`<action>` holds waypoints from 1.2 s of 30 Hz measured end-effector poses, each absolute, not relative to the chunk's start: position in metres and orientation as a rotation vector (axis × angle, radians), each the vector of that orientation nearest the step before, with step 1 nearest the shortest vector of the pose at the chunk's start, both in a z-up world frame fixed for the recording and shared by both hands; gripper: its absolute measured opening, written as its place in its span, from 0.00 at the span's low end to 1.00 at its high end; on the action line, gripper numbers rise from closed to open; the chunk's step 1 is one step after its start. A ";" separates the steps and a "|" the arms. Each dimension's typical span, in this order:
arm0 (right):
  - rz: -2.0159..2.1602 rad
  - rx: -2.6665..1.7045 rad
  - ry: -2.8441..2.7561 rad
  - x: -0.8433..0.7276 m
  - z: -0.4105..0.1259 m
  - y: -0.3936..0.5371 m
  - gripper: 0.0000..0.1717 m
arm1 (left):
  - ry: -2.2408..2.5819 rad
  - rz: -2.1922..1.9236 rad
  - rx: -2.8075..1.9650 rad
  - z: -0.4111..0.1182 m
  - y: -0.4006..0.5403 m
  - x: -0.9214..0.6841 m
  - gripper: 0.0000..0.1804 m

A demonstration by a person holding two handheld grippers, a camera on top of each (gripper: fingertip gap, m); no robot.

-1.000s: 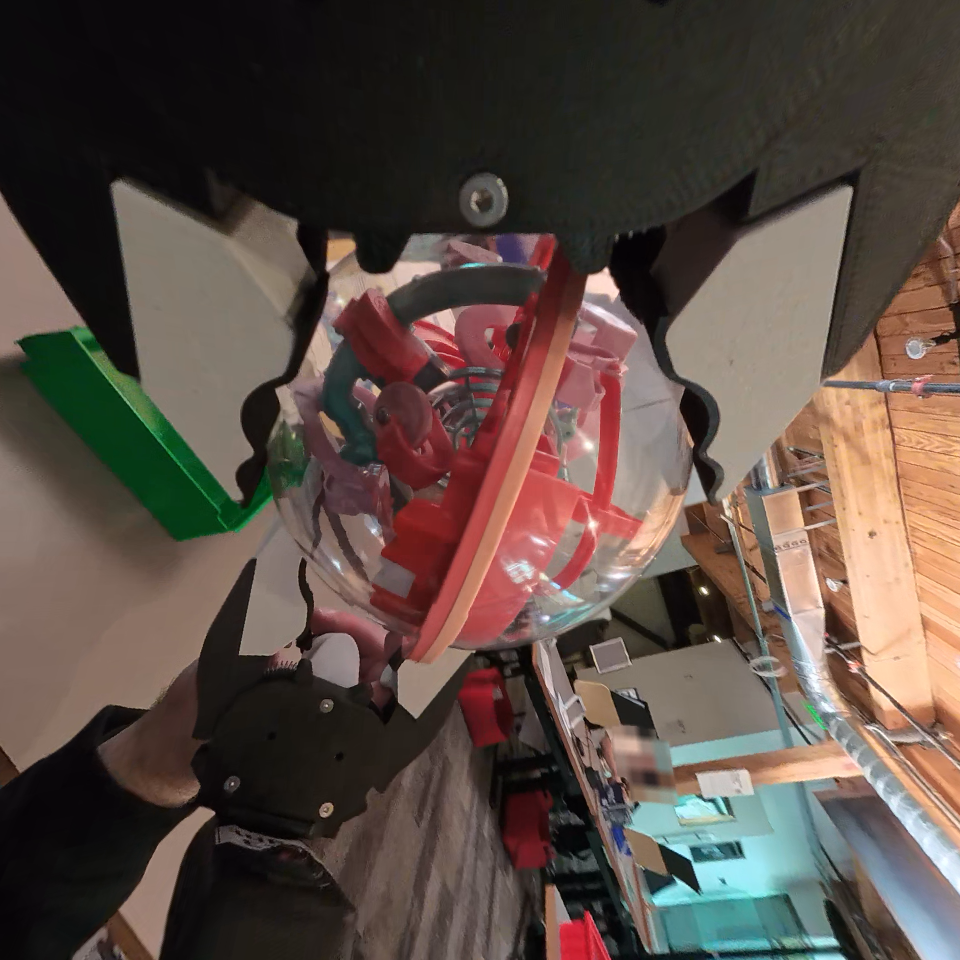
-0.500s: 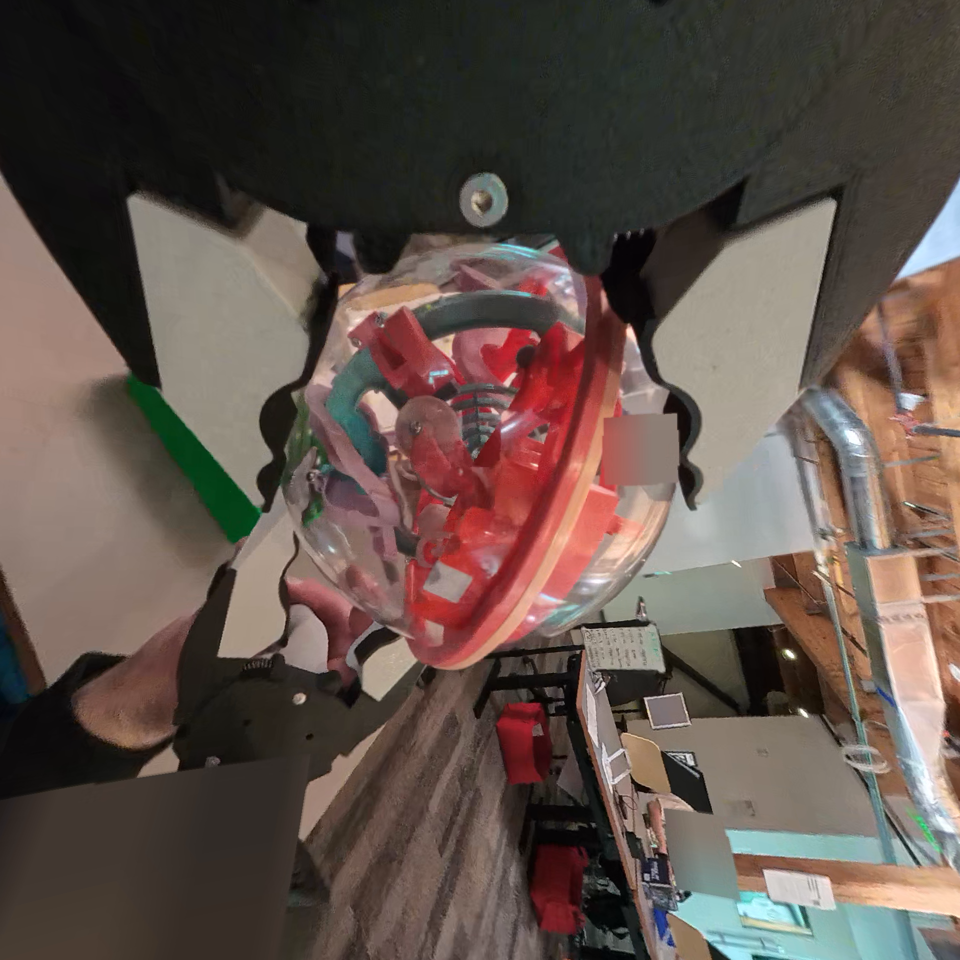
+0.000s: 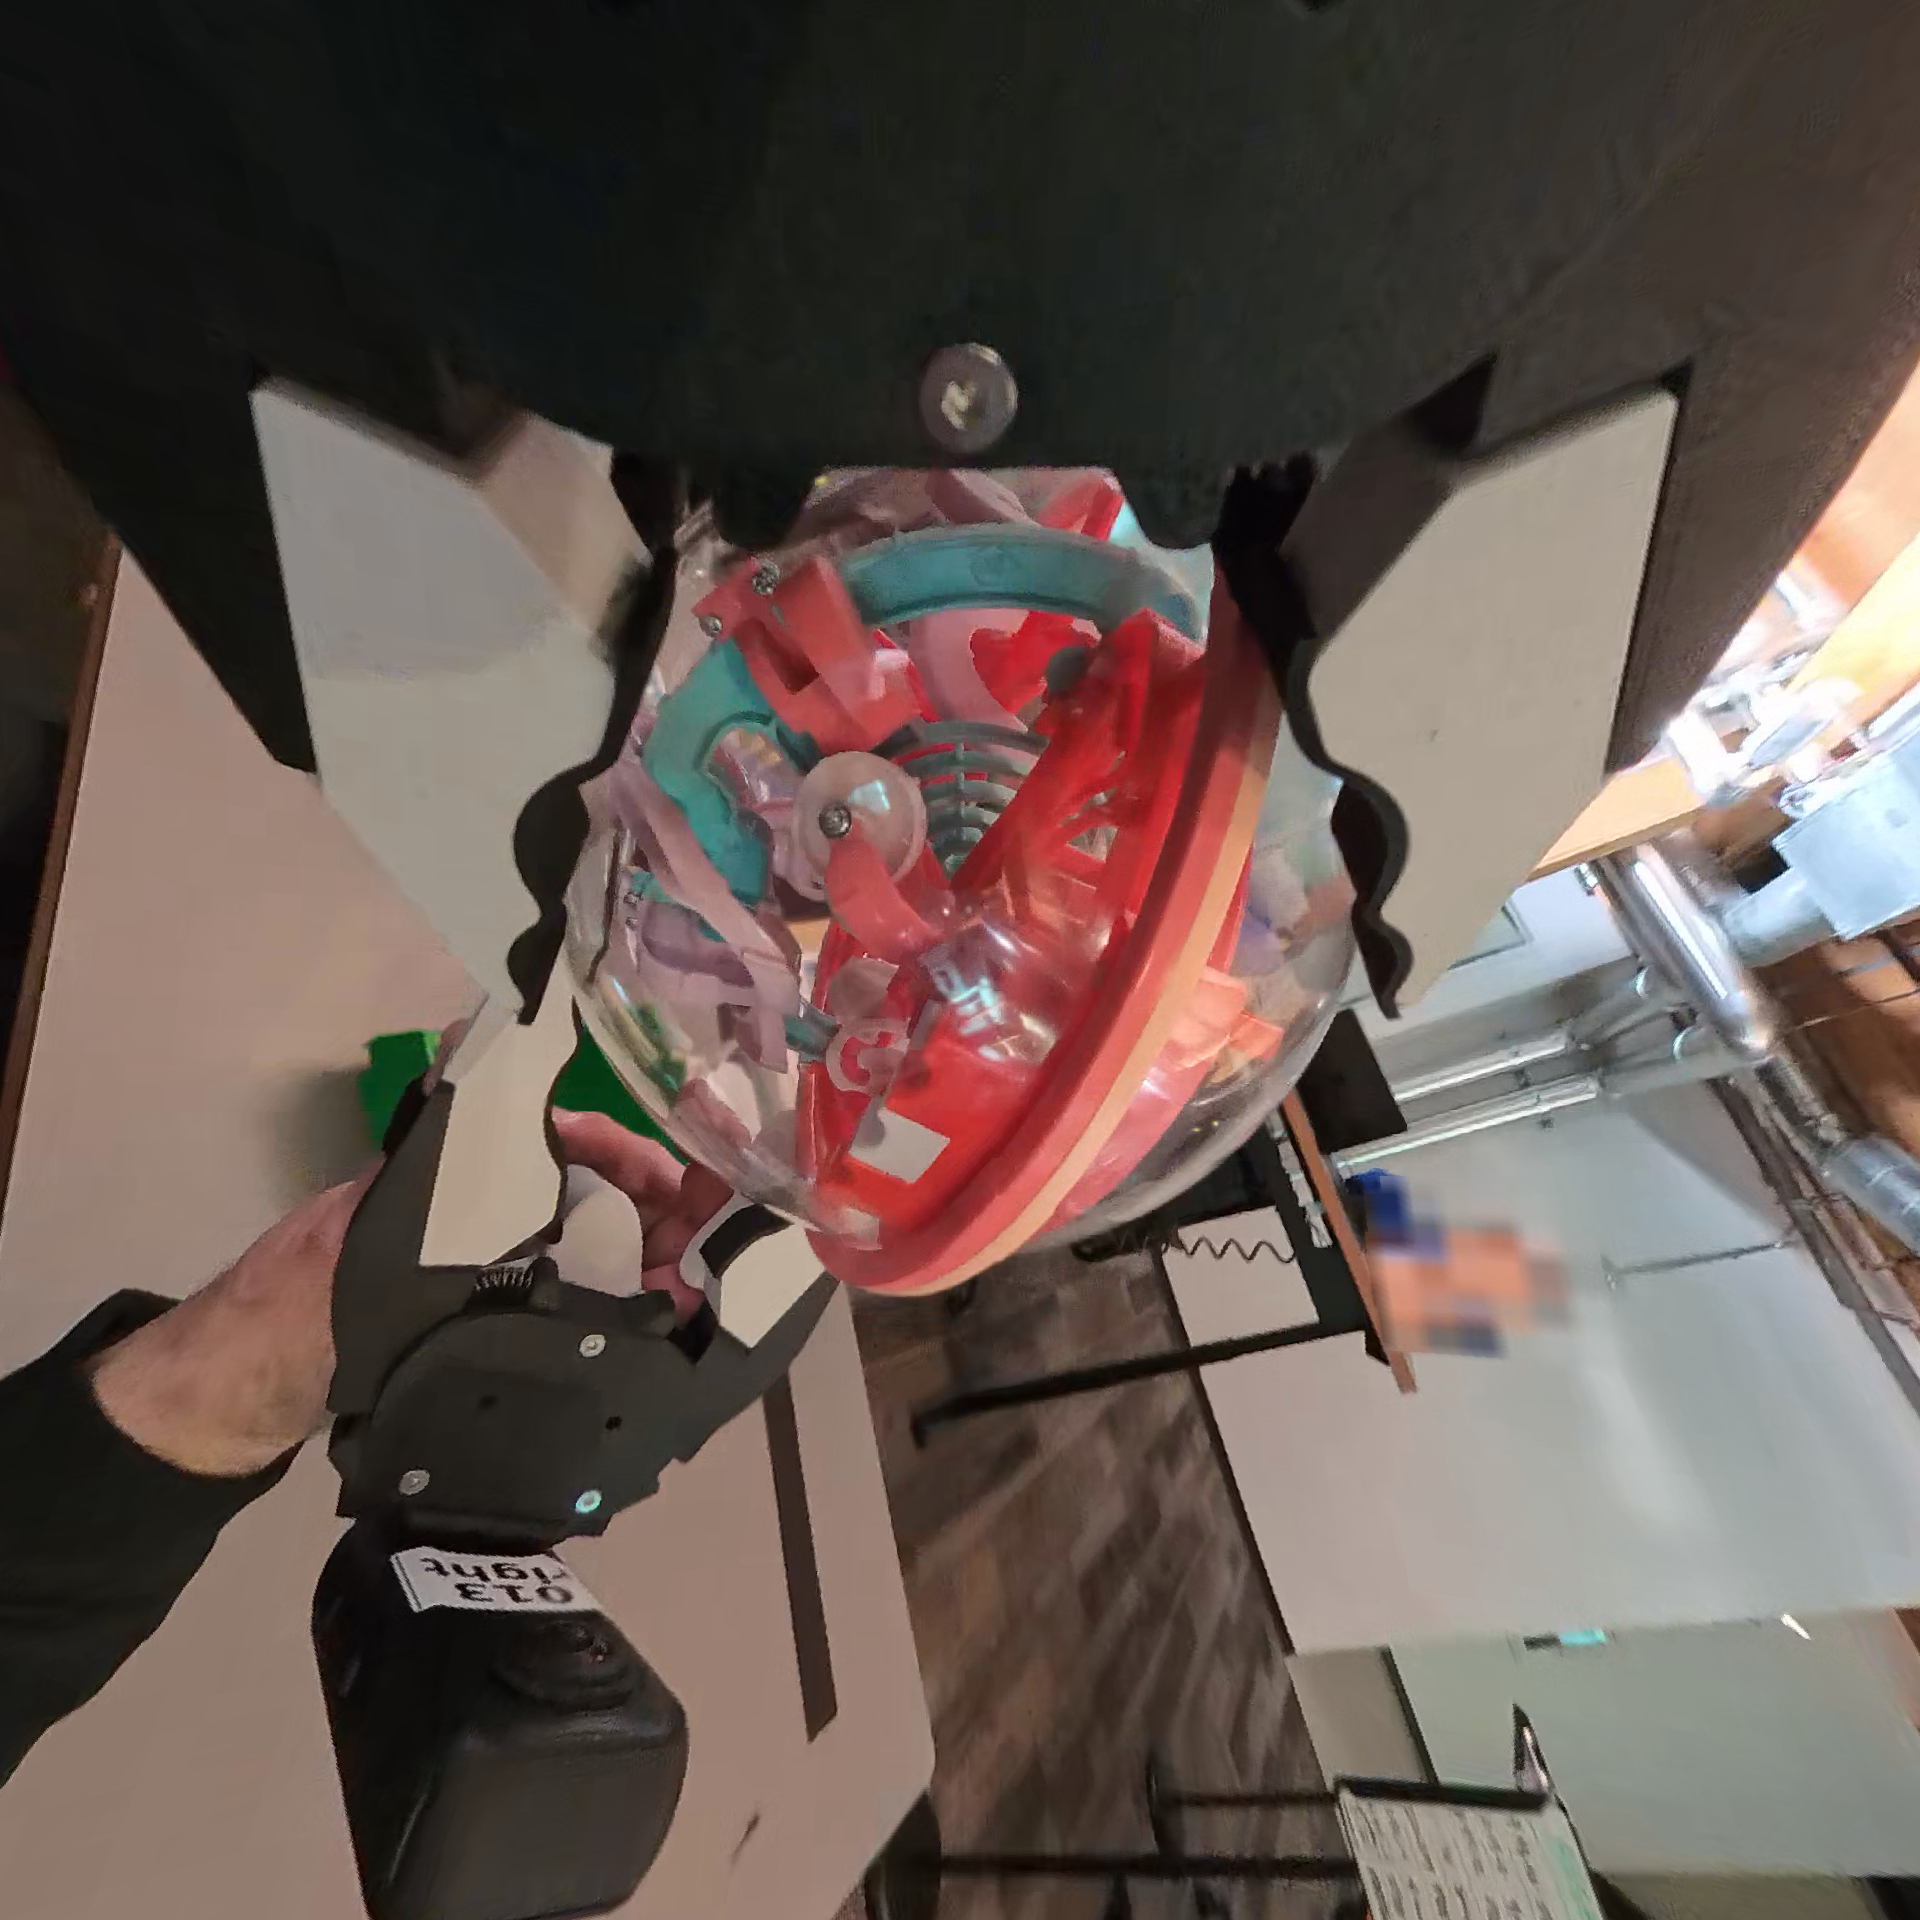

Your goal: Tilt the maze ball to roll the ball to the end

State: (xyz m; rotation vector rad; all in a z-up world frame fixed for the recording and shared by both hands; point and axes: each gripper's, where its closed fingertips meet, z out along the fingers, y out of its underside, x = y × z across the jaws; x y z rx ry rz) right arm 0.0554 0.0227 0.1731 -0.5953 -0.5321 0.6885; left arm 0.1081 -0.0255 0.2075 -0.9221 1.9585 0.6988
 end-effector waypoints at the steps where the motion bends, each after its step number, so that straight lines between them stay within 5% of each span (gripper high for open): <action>1: 0.699 -0.569 -0.530 0.055 0.180 0.016 0.61 | 1.958 0.727 -0.919 0.213 -0.032 0.109 0.80; 12: 0.811 -0.417 -0.541 0.052 0.228 -0.044 0.59 | 1.951 0.973 -0.959 0.253 -0.090 0.113 0.80; 26: 0.946 -0.448 -0.610 0.054 0.227 -0.064 0.58 | 1.907 0.978 -1.136 0.256 -0.101 0.119 0.80; 28: 0.896 -0.426 -0.630 0.052 0.241 -0.060 0.57 | 1.925 0.995 -1.047 0.265 -0.107 0.123 0.74; 32: 1.295 -0.748 -0.704 0.008 0.240 -0.028 0.60 | 1.883 0.431 -1.673 0.298 -0.040 0.103 0.58; 35: 1.431 -0.934 -0.731 -0.027 0.201 -0.014 0.68 | 1.989 0.371 -1.881 0.228 -0.008 0.060 0.38; 36: 1.476 -0.976 -0.704 -0.034 0.189 -0.005 0.74 | 1.994 0.394 -1.964 0.199 0.009 0.043 0.43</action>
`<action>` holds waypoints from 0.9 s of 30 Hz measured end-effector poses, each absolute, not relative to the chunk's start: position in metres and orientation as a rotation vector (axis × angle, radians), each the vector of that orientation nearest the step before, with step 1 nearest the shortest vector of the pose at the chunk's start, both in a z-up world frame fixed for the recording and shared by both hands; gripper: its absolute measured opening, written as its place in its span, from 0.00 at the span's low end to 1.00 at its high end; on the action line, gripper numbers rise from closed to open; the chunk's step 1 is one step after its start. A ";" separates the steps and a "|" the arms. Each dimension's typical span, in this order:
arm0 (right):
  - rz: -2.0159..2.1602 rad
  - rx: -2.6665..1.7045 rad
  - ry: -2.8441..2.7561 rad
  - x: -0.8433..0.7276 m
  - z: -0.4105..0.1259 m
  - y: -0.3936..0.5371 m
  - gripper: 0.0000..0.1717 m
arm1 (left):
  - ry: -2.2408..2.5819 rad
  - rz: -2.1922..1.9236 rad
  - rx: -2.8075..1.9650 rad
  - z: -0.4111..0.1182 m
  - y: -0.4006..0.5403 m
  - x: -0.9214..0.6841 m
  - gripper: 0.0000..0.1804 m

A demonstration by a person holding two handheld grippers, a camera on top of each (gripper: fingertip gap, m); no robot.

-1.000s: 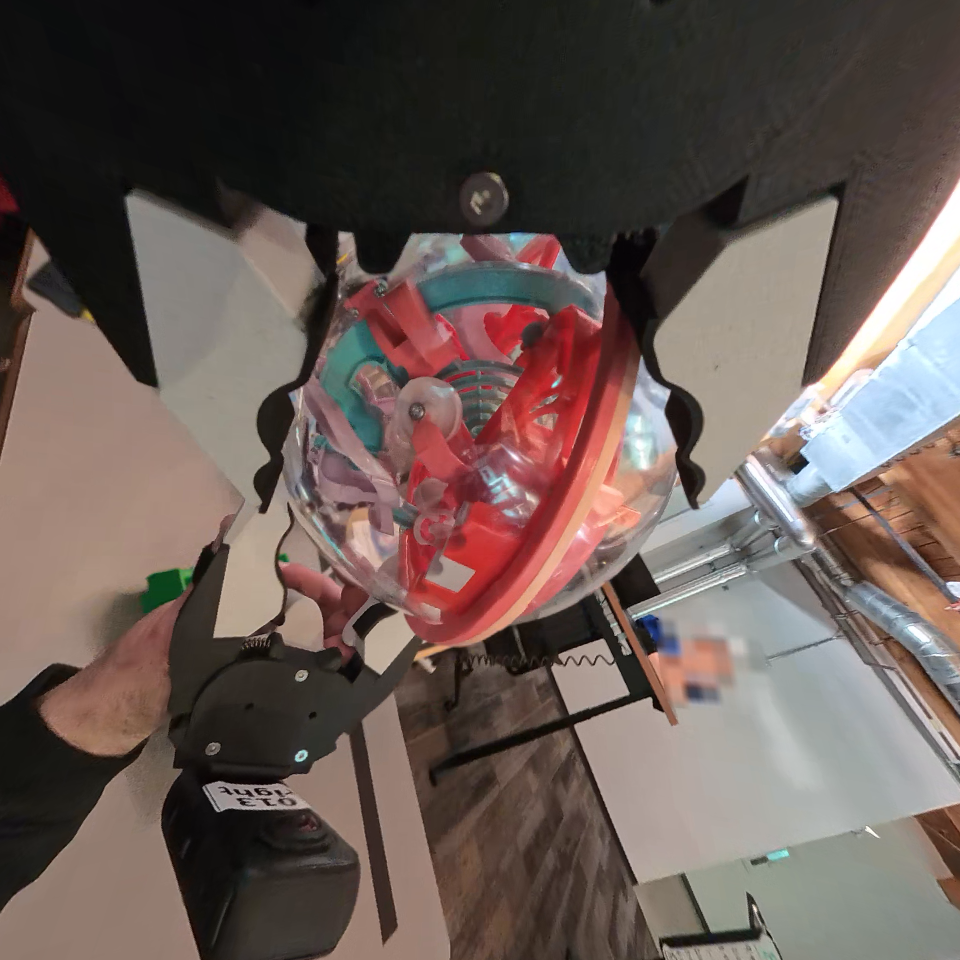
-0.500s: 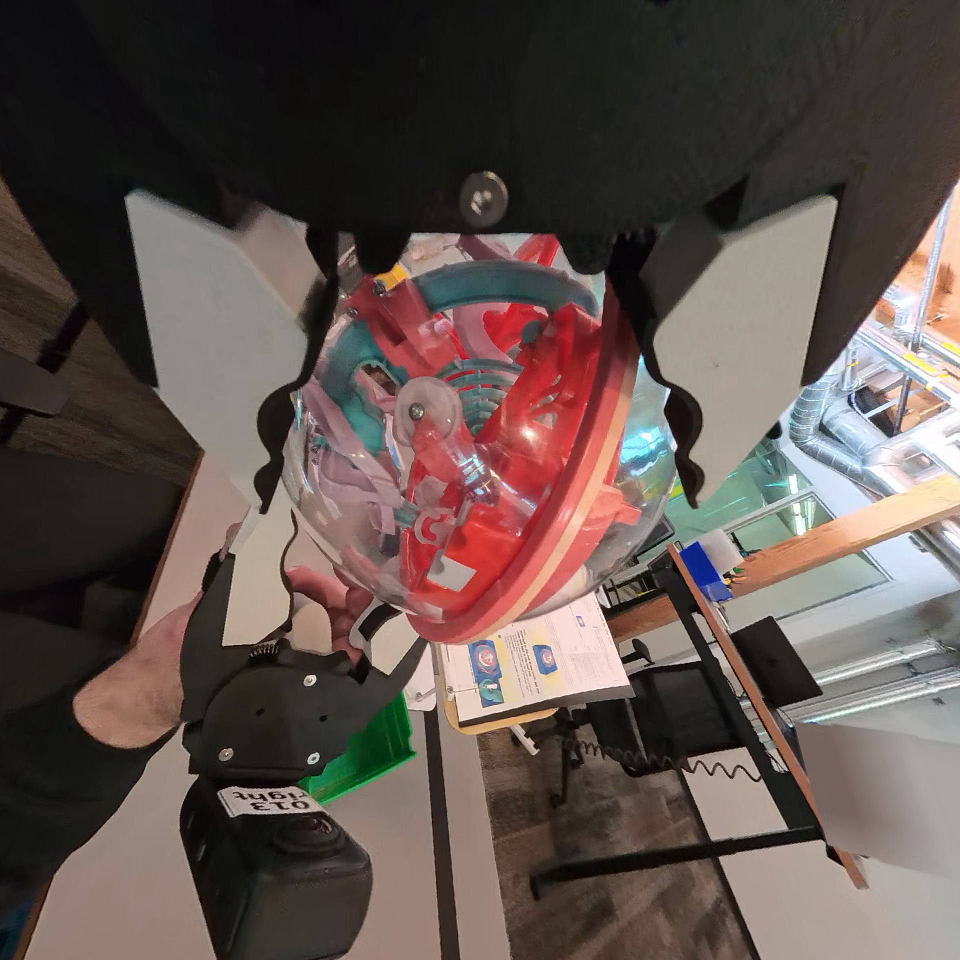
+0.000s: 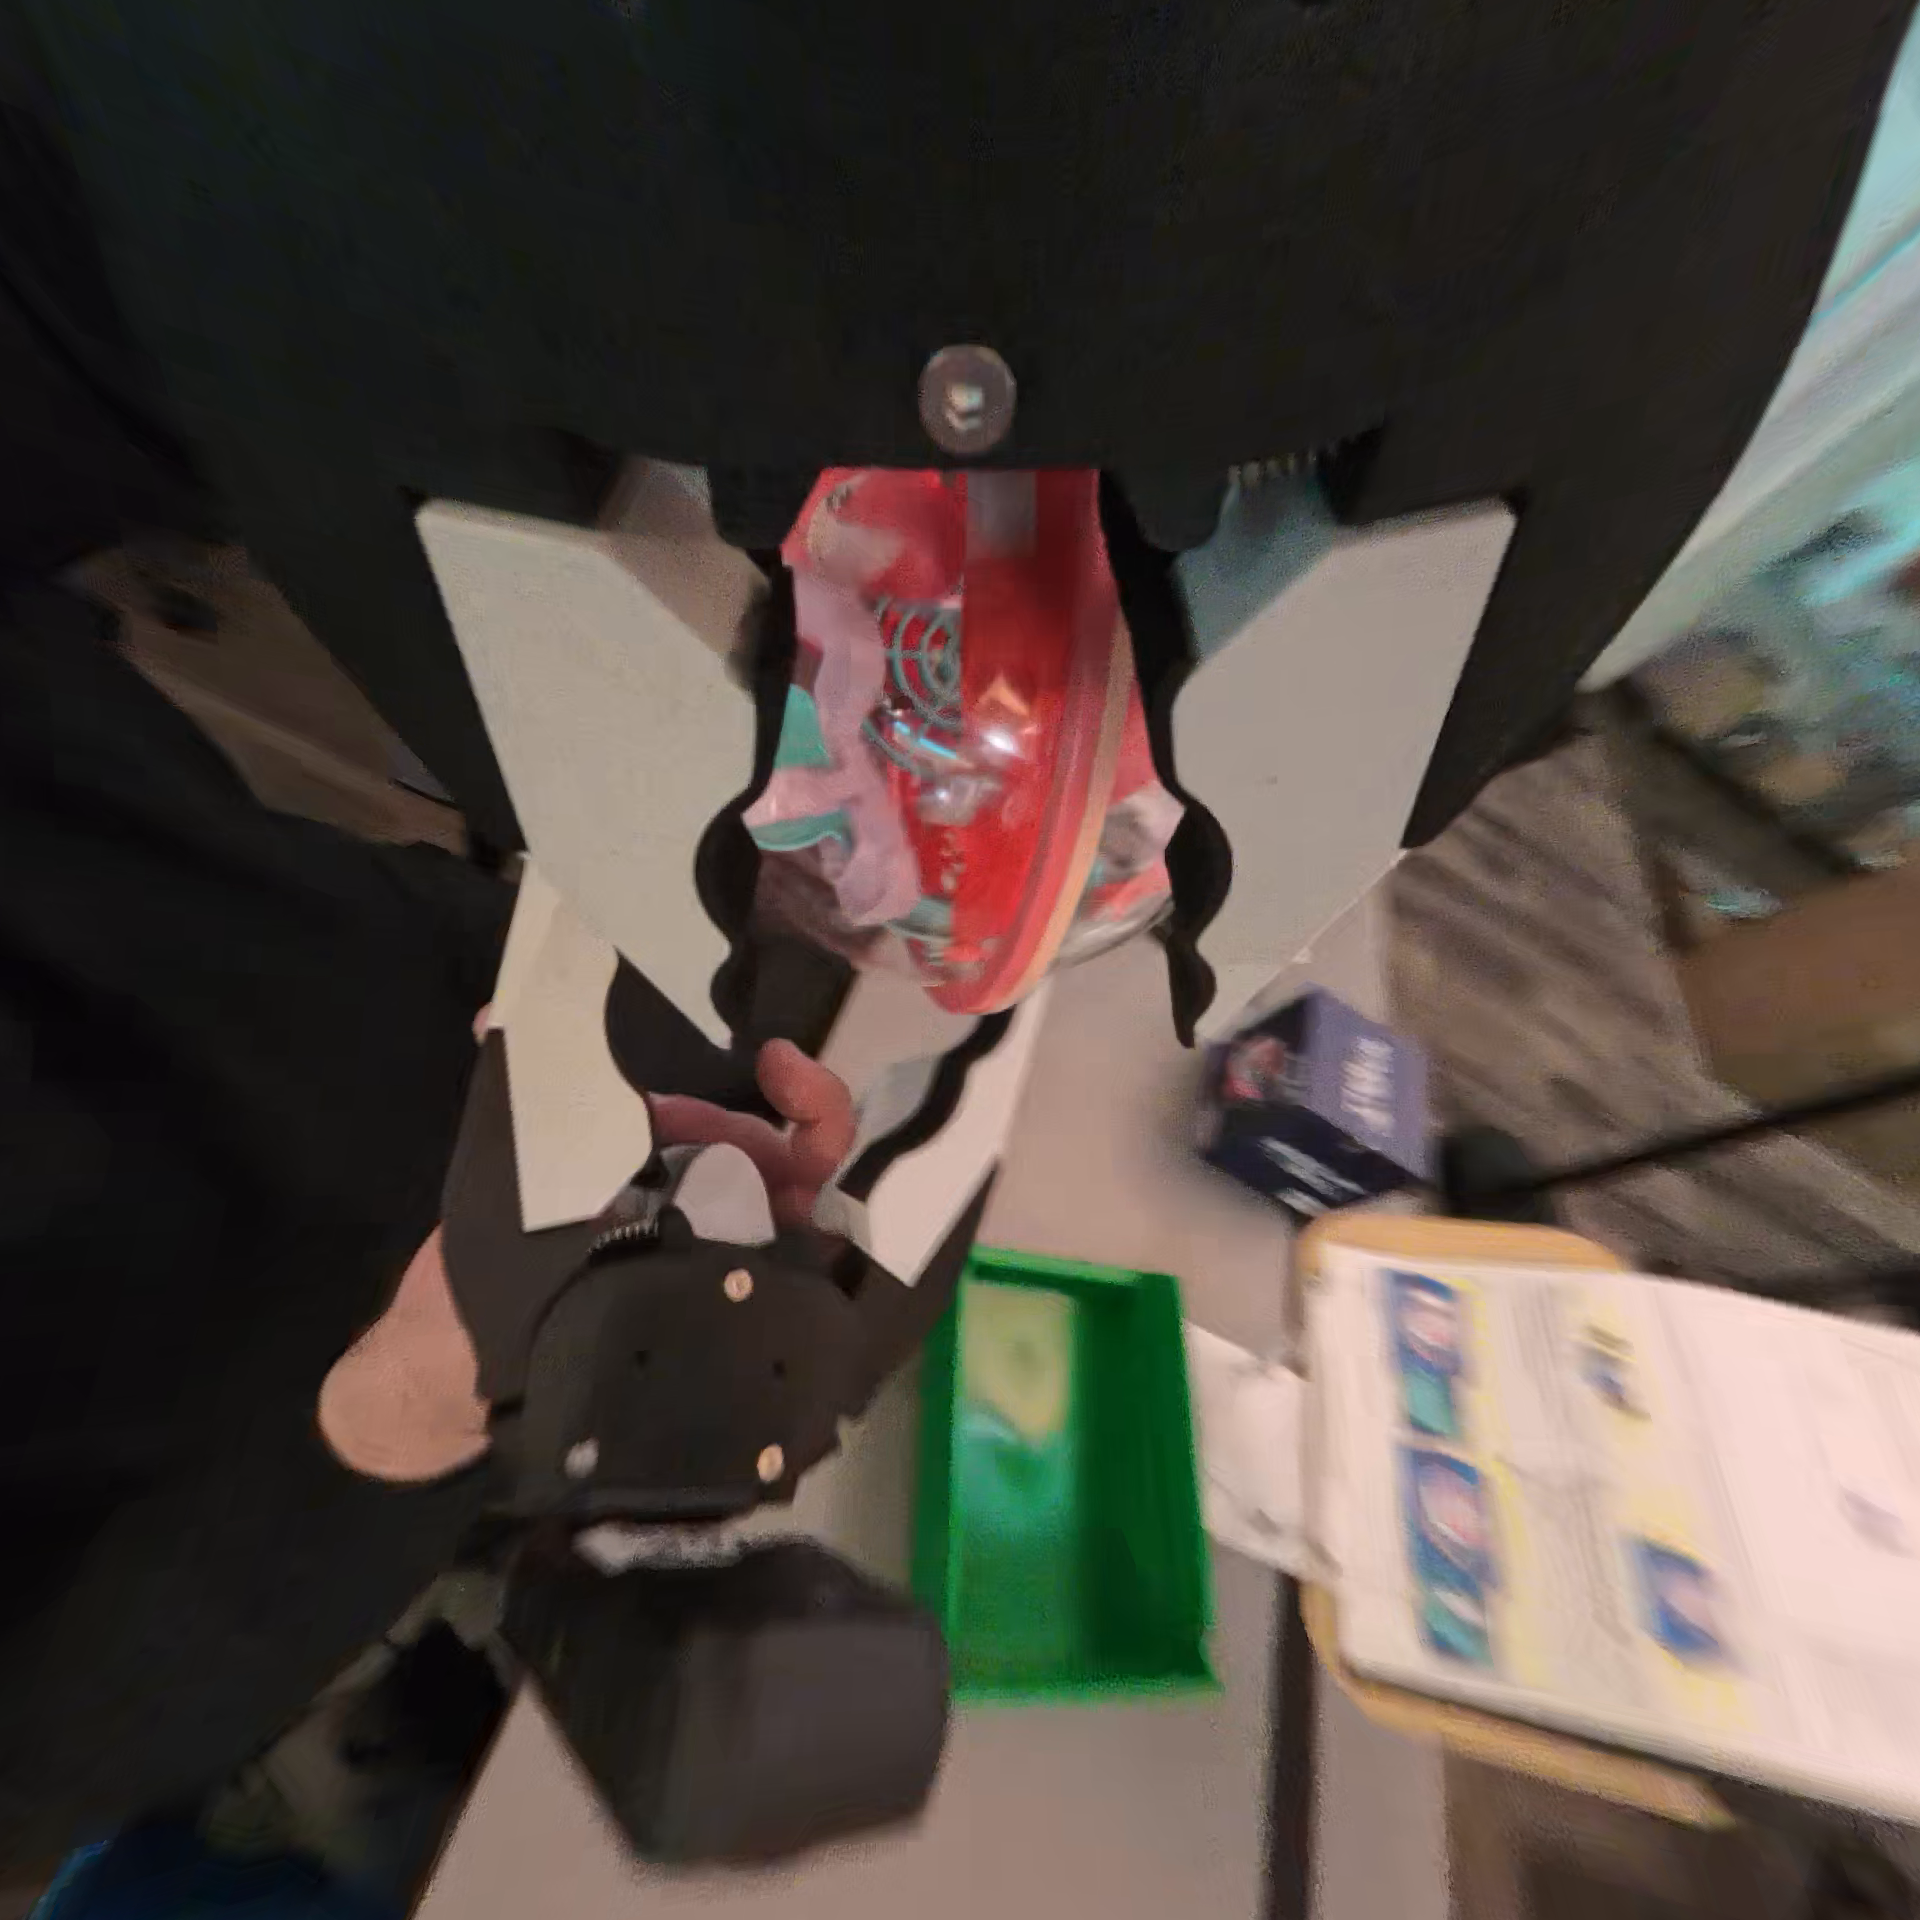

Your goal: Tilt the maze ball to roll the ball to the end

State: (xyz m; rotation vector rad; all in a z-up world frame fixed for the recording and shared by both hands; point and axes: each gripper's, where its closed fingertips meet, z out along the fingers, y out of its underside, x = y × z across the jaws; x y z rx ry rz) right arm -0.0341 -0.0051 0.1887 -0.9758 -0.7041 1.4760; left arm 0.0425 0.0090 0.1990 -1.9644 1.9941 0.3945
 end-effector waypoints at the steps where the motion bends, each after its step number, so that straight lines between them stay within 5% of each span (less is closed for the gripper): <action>1: 1.545 -0.967 -0.652 -0.036 0.180 0.005 0.71 | 2.020 0.298 -2.072 0.169 0.016 0.029 0.42; 3: 1.635 -0.811 -0.620 -0.029 0.170 0.014 0.12 | 1.988 -0.005 -2.197 0.119 0.042 0.015 0.31; 6: 1.547 -1.103 -0.608 -0.060 0.098 0.072 0.13 | 1.824 -0.759 -2.138 0.045 0.091 -0.007 0.26; 8: 1.518 -1.271 -0.601 -0.080 0.039 0.096 0.24 | 1.661 -1.233 -1.846 -0.001 0.114 -0.034 0.19; 9: 1.474 -1.334 -0.645 -0.092 0.011 0.099 0.25 | 1.564 -1.300 -1.809 -0.028 0.125 -0.061 0.24; 12: 1.494 -1.488 -0.766 -0.125 -0.057 0.112 0.23 | 1.129 -1.069 -1.668 -0.076 0.172 -0.187 0.08; 17: 1.500 -1.605 -0.935 -0.197 -0.111 0.144 0.25 | 0.448 -1.228 -1.813 -0.209 0.252 -0.333 0.15; 19: 1.434 -1.687 -0.942 -0.222 -0.140 0.172 0.30 | 0.496 -1.201 -1.870 -0.220 0.268 -0.326 0.15; 23: 1.032 -1.845 -0.888 -0.226 -0.189 0.264 0.54 | 0.555 -1.226 -1.950 -0.235 0.302 -0.308 0.26; 27: 0.867 -2.039 -0.914 -0.209 -0.228 0.306 0.56 | 0.606 -1.333 -1.940 -0.248 0.336 -0.277 0.38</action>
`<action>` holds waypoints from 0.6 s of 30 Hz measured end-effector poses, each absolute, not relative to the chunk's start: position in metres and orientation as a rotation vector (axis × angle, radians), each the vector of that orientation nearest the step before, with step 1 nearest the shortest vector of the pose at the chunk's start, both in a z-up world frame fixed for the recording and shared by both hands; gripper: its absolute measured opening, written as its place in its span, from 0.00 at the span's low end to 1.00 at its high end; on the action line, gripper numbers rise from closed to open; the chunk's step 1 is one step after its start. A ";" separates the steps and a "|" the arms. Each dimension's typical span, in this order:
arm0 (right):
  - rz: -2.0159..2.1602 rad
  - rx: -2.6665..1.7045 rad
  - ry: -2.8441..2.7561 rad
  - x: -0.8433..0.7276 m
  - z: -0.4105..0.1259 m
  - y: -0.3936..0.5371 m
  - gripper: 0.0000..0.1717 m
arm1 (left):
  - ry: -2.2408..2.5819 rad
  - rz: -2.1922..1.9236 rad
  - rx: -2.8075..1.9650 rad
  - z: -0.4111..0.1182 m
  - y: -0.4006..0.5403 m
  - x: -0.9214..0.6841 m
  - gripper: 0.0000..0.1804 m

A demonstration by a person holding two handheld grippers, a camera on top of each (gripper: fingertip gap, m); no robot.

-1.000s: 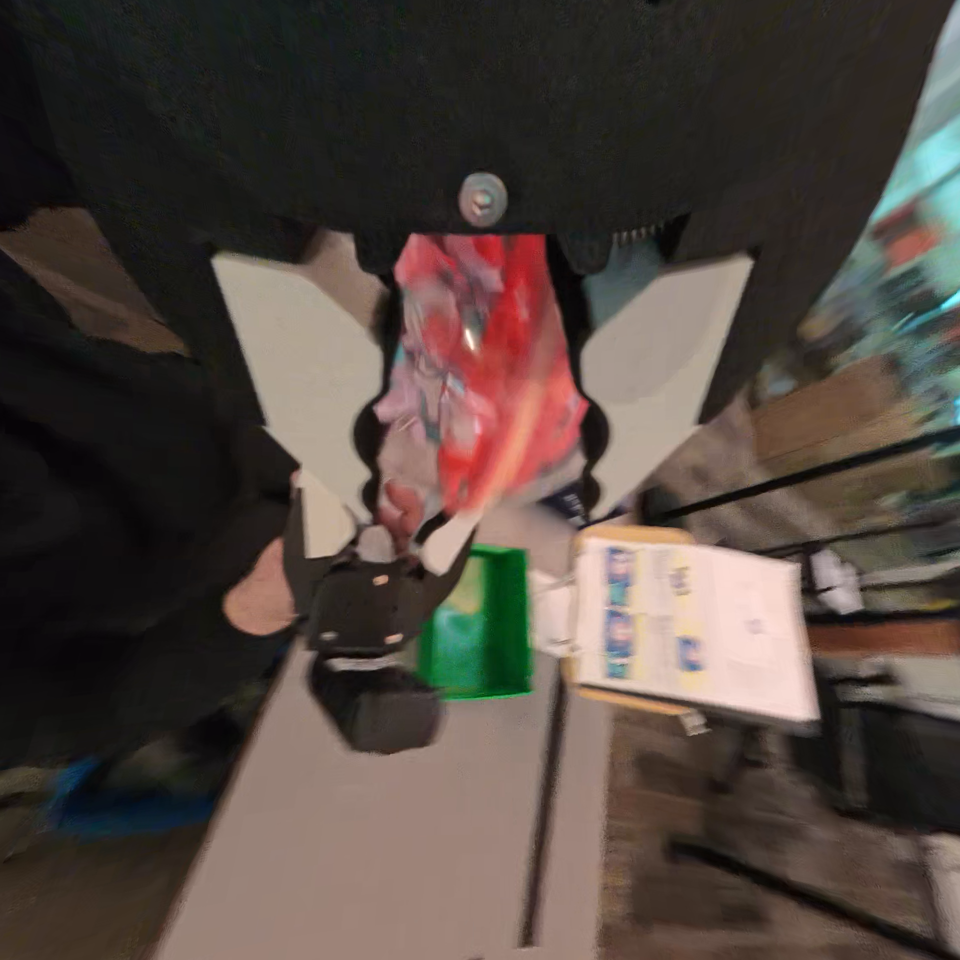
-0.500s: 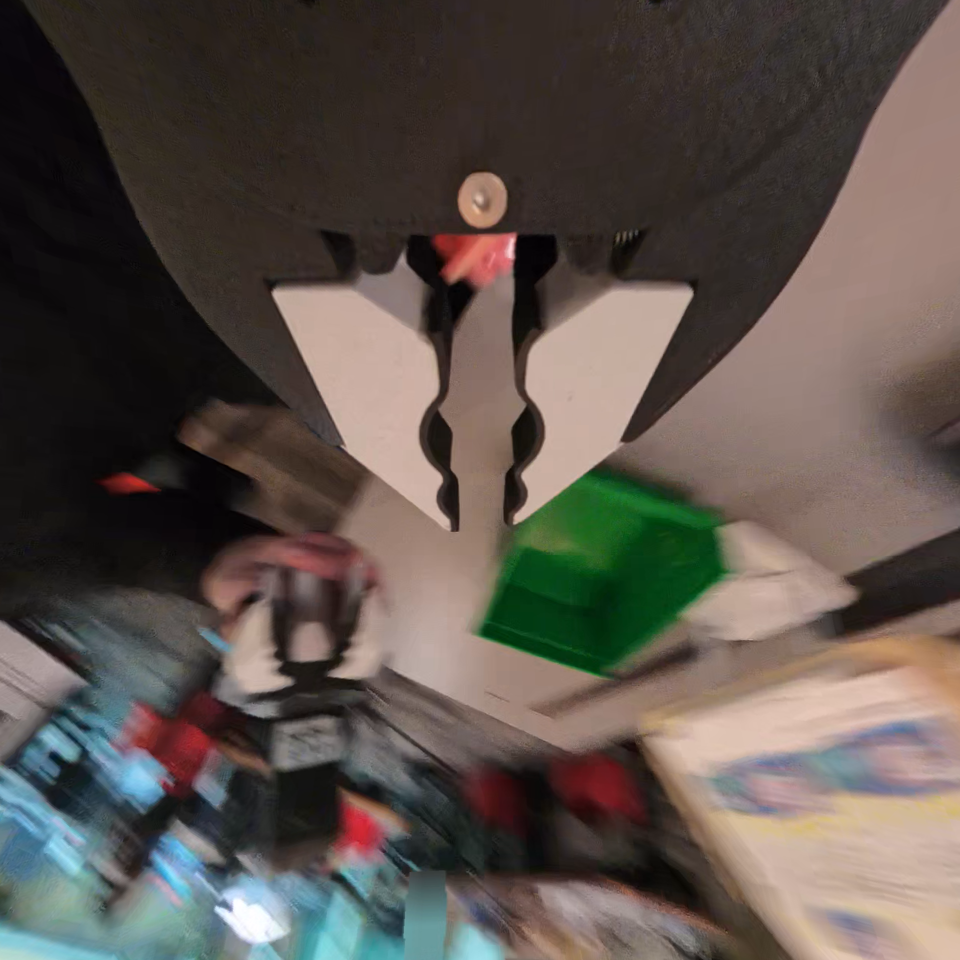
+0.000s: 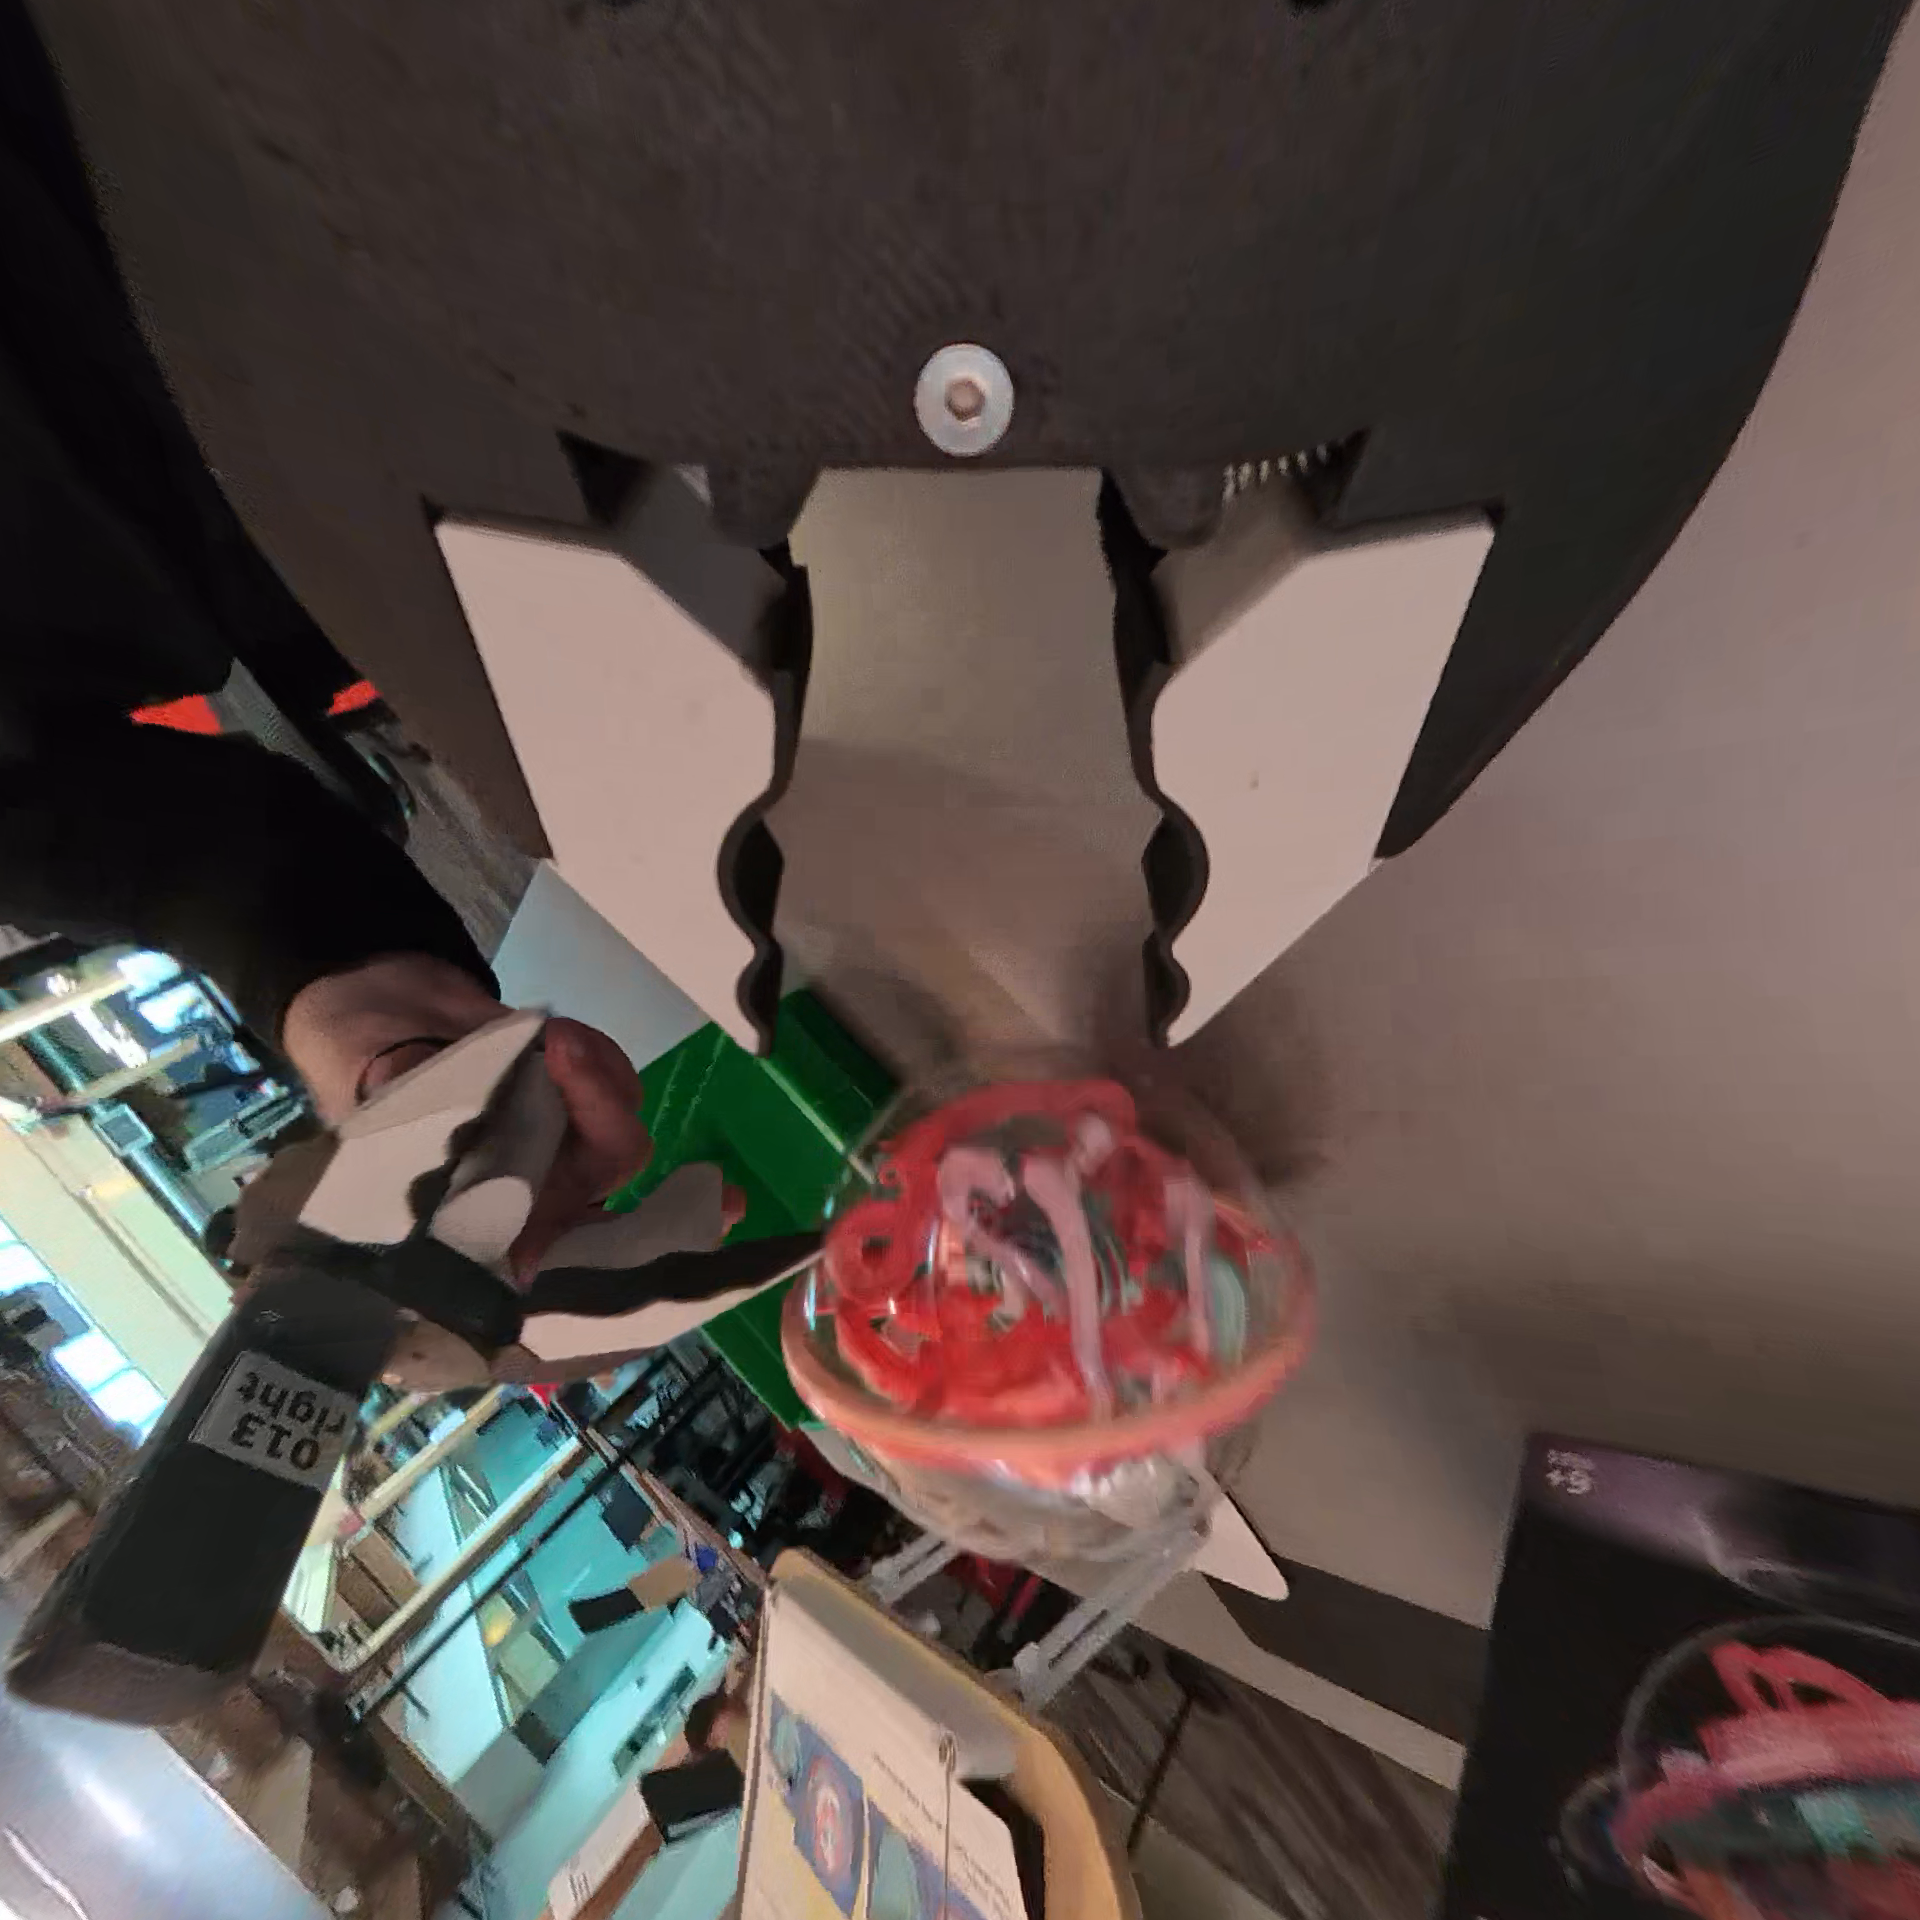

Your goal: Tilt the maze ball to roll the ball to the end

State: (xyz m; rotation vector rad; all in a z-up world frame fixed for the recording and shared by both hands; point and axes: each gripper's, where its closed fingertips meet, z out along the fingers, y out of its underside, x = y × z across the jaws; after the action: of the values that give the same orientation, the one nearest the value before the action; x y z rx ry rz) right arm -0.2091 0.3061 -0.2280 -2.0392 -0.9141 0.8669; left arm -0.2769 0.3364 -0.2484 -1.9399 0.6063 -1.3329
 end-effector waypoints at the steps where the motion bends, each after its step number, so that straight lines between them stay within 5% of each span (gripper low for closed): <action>1: 0.834 -2.090 -0.950 -0.207 -0.242 0.309 0.55 | 0.638 -1.329 -1.932 -0.250 0.344 -0.269 0.38; 4: 1.011 -2.190 -1.017 -0.209 -0.258 0.290 0.53 | 0.703 -1.300 -1.942 -0.252 0.360 -0.256 0.39; 8: 0.725 -2.054 -1.043 -0.164 -0.218 0.307 0.58 | 0.709 -1.340 -1.893 -0.252 0.367 -0.246 0.39; 12: 0.409 -2.023 -0.968 -0.093 -0.175 0.363 0.70 | 0.654 -1.319 -1.887 -0.264 0.383 -0.235 0.53; 18: 0.429 -2.220 -0.960 -0.056 -0.199 0.419 0.71 | 0.698 -1.162 -1.846 -0.264 0.433 -0.176 0.53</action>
State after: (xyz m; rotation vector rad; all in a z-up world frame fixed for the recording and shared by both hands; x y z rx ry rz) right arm -0.0563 0.4192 -0.1990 -2.2203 -0.9600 0.4288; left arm -0.1761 0.4330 -0.2641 -1.8462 0.6977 -1.1618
